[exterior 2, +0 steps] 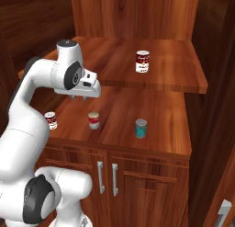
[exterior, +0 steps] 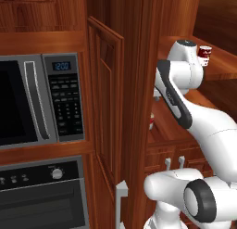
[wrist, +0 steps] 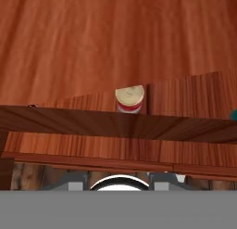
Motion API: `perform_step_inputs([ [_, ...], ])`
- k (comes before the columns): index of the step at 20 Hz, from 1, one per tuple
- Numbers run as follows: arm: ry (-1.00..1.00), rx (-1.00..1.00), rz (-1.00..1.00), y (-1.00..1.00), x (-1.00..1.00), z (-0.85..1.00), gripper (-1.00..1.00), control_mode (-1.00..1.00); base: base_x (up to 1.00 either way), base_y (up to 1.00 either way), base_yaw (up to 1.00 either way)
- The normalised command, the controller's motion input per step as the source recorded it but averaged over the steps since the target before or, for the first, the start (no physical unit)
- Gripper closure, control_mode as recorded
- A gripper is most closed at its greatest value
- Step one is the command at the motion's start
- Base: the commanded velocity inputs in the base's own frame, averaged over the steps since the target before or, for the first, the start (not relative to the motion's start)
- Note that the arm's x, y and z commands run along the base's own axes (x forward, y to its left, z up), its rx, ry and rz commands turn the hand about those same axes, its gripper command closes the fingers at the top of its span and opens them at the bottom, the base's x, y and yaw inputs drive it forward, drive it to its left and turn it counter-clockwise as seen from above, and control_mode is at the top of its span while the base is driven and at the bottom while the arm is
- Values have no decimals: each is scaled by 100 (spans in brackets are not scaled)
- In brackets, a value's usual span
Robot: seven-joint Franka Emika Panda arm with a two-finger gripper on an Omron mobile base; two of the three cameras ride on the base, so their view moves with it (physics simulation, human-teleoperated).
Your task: Stack two cans on top of the other two cans in the cabinet.
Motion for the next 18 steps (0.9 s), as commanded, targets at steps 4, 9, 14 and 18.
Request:
perform_step_inputs([
  [4, -1, 0, 0, -3, -18, -1, -100, -100, 0, 0, 0],
  [9, -15, 6, -4, -21, -57, -18, -100, -100, 0, 0, 0],
  [14, -25, 1, -2, -9, -47, -21, -100, -100, 0, 0, 0],
  [18, -20, 0, 0, -2, -22, -27, -100, -100, 0, 0, 0],
])
